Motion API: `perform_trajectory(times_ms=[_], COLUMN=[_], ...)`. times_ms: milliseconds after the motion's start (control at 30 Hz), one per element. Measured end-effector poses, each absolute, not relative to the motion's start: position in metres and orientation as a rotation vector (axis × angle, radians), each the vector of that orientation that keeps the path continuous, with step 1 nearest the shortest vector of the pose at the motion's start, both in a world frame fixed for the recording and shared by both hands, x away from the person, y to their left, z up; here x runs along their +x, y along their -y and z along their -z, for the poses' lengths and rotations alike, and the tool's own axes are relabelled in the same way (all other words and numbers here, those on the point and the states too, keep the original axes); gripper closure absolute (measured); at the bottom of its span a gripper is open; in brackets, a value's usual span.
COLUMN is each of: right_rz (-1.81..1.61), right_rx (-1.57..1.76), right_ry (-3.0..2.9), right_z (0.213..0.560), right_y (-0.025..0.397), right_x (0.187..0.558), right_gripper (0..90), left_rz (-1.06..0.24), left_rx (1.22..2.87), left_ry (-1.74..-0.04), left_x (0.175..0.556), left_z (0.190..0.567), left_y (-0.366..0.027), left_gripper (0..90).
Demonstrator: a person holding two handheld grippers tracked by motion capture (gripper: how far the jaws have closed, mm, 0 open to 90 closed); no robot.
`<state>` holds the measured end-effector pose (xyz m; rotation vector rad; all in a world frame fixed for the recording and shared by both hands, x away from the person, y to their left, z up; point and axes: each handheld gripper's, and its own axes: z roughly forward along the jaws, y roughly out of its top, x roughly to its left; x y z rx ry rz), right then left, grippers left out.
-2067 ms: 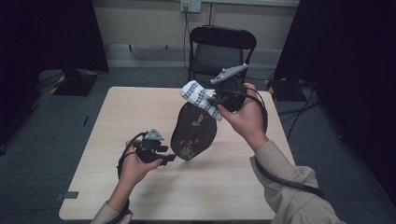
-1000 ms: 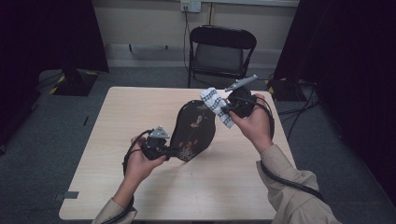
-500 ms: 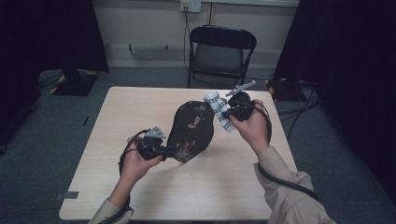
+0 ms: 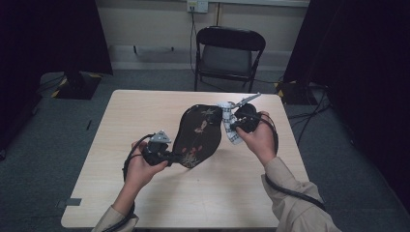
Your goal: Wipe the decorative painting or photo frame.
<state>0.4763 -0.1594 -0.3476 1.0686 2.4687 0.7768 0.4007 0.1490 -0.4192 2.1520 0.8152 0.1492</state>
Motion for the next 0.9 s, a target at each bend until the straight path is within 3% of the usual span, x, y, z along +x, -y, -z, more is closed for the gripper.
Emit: perform_trajectory(times_ms=[900], right_rz=[-0.715], right_rx=[1.126], right_ry=[-2.56], right_z=[0.417], right_y=[0.159], right_x=[0.465], right_gripper=[82.5], left_rz=[-0.157], left_rx=[2.149], left_ry=[-0.82], left_x=[0.4], left_z=[0.421], left_y=[-0.149], left_gripper=[78.3])
